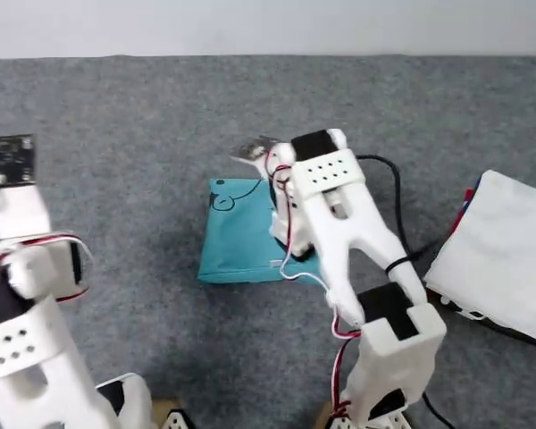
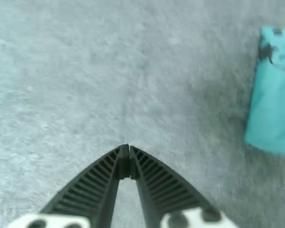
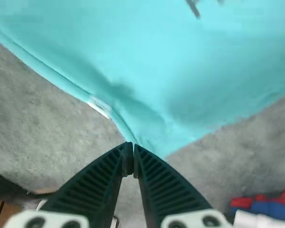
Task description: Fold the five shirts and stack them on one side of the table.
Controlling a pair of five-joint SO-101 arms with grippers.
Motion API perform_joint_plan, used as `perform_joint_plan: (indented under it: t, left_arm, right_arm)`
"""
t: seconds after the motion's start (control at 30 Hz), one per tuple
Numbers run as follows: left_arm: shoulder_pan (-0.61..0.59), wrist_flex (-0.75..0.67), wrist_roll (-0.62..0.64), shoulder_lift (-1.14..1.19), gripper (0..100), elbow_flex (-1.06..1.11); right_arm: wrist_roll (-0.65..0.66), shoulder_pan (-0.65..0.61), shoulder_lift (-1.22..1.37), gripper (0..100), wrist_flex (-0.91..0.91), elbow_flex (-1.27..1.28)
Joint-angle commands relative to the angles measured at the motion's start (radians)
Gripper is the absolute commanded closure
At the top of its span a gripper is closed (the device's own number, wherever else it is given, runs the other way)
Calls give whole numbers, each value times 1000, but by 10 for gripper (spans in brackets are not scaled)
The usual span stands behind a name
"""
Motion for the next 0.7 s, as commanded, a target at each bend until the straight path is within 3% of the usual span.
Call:
perform_joint_plan:
  t: [0.0,0.2,0.33,0.67]
  left_arm:
    - [-63,12,-9,-25,995,-93]
    - [-196,9,-8,-25,995,-125]
    - [-290,9,-8,-23,995,-125]
    - [-316,11,-2,-23,995,-122]
  right_arm:
    - [6,-28,12,990,-16,-57]
    - [6,2,228,990,56,-52]
    - [-8,13,223,990,53,-69]
    - [-14,-113,153,990,50,-276]
